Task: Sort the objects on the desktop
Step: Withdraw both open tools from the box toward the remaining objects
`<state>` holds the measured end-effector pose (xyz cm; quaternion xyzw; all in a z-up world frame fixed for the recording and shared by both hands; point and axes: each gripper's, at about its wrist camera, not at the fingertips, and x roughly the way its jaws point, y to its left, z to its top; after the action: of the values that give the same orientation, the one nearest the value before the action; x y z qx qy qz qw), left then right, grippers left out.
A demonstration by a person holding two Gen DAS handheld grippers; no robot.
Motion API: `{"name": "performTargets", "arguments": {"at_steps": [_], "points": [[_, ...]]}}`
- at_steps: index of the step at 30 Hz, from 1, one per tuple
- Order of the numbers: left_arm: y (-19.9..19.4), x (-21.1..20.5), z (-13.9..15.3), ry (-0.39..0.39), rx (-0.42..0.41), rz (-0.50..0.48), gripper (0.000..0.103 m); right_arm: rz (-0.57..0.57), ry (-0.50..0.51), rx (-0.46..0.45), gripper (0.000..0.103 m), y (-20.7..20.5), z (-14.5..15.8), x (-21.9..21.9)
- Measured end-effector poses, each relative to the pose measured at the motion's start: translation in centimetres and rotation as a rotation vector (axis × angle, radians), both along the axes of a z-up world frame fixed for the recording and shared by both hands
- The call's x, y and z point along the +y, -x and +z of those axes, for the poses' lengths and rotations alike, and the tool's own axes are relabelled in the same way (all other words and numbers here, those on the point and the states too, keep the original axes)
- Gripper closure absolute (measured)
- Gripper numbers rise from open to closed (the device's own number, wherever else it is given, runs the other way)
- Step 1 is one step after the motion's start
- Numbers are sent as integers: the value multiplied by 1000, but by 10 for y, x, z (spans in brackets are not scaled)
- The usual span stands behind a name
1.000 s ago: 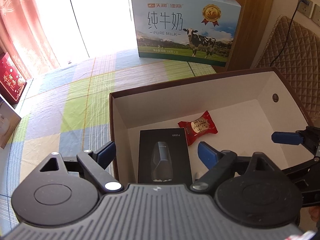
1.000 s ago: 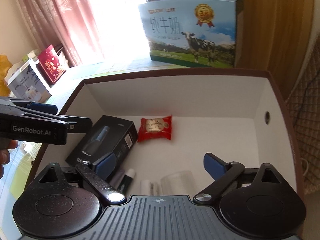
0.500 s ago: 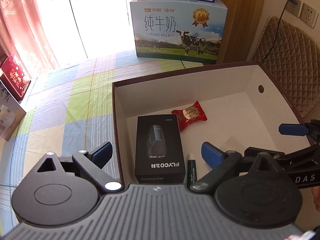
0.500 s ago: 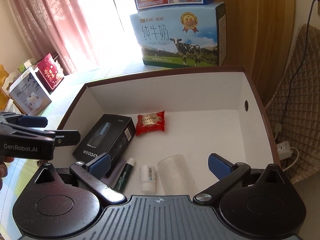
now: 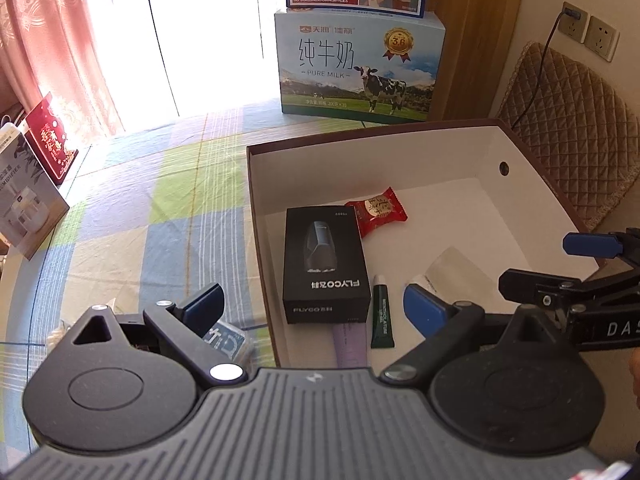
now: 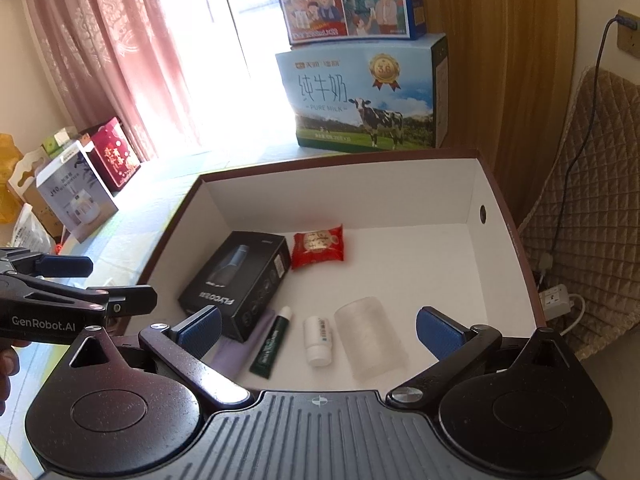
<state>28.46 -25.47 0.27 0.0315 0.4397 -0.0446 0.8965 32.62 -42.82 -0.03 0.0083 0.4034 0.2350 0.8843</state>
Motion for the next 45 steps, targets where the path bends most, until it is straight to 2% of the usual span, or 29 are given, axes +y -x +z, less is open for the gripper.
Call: {"name": "performTargets", "arguments": {"at_steps": [13, 23, 45], "points": [[52, 28, 12, 3, -10, -13, 8, 11, -1, -21, 2, 54, 9, 16], [84, 67, 13, -4, 10, 6, 8, 29, -1, 4, 2, 88, 7, 39], [131, 154, -13, -25, 90, 58, 8, 97, 4, 112, 2, 145, -25, 119]]}}
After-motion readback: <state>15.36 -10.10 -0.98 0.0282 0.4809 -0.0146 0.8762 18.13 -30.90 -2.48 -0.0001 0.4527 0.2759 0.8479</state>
